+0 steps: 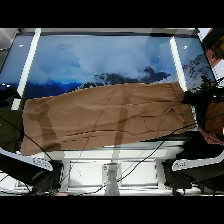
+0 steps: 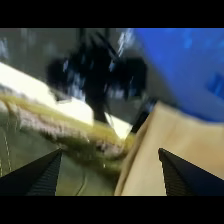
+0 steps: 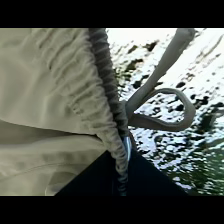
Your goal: Fold the clothes and pants, and hang the long-sleeved shirts on hangers.
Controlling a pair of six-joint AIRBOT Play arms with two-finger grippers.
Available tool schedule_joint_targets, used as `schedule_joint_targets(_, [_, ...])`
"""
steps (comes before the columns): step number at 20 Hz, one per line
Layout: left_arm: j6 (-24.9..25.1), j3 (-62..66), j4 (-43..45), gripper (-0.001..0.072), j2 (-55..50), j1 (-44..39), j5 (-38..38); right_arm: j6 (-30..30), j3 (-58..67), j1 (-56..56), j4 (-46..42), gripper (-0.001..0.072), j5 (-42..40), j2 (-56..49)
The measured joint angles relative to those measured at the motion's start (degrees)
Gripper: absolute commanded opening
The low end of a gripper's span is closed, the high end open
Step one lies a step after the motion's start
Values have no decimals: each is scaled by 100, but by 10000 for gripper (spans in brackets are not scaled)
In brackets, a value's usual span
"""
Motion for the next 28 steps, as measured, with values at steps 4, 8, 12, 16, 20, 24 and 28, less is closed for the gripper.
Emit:
schedule_joint_targets(4, [629,-7,-702,661,-243,251,-328,-9,0,0,-50,29,7,0])
schedule_joint_targets(8, [1141,-9,-953,584,-400,225,-424,-11,0,0,-70,29,11,0])
schedule_joint_targets(12, [1521,-9,-1117,545,-444,131,-461,-13,0,0,-81,29,15,0])
schedule_joint_targets(16, [1775,-9,-1429,332,-463,2,-389,-13,0,0,-83,29,15,0])
schedule_joint_targets(20, [1838,-9,-1541,24,-463,-120,-310,-13,0,0,-85,29,15,0])
schedule_joint_targets(24, [1873,-9,-1576,22,-463,-168,-229,-13,0,0,-85,29,15,0])
schedule_joint_targets(28, [1878,-7,-1587,22,-448,-262,146,-11,0,0,-63,30,-7,0])
